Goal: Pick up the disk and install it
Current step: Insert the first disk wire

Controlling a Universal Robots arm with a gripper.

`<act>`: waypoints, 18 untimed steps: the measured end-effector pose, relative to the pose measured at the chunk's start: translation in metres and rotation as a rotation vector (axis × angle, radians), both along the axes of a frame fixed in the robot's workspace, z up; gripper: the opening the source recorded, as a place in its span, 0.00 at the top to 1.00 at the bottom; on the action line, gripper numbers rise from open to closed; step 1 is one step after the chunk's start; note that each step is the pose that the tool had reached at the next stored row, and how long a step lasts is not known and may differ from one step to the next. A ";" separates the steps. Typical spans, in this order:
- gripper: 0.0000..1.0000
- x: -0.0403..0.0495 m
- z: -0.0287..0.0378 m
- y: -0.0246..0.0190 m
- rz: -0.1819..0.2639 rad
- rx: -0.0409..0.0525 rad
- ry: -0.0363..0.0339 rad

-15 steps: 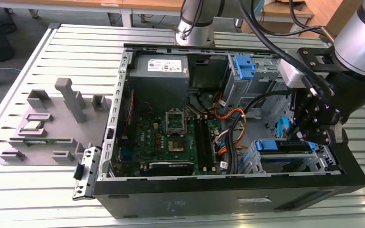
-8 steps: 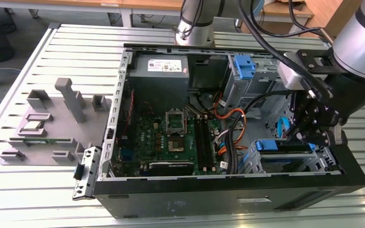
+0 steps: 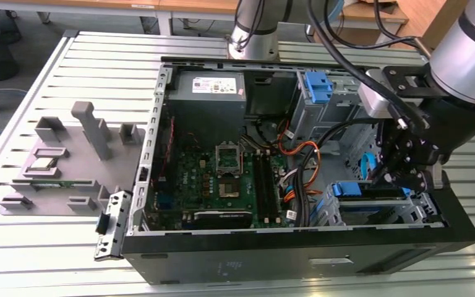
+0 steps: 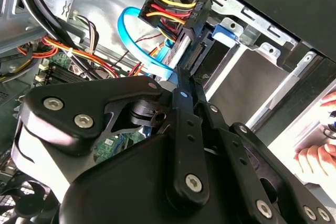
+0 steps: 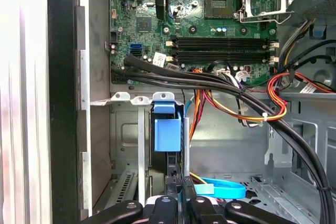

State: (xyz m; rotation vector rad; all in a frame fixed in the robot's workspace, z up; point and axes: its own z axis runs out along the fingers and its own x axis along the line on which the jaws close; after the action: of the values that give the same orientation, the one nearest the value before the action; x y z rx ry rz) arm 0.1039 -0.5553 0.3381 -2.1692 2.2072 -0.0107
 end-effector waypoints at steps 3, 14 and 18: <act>0.84 -0.0009 -0.0004 0.0000 0.000 -0.0002 -0.0021; 0.84 -0.0017 -0.0025 0.0000 0.001 0.0007 -0.0062; 0.84 -0.0018 -0.0033 0.0000 0.001 0.0008 -0.0068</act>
State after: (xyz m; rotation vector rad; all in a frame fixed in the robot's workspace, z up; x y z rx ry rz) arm 0.1021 -0.5553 0.3347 -2.1665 2.2022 -0.0172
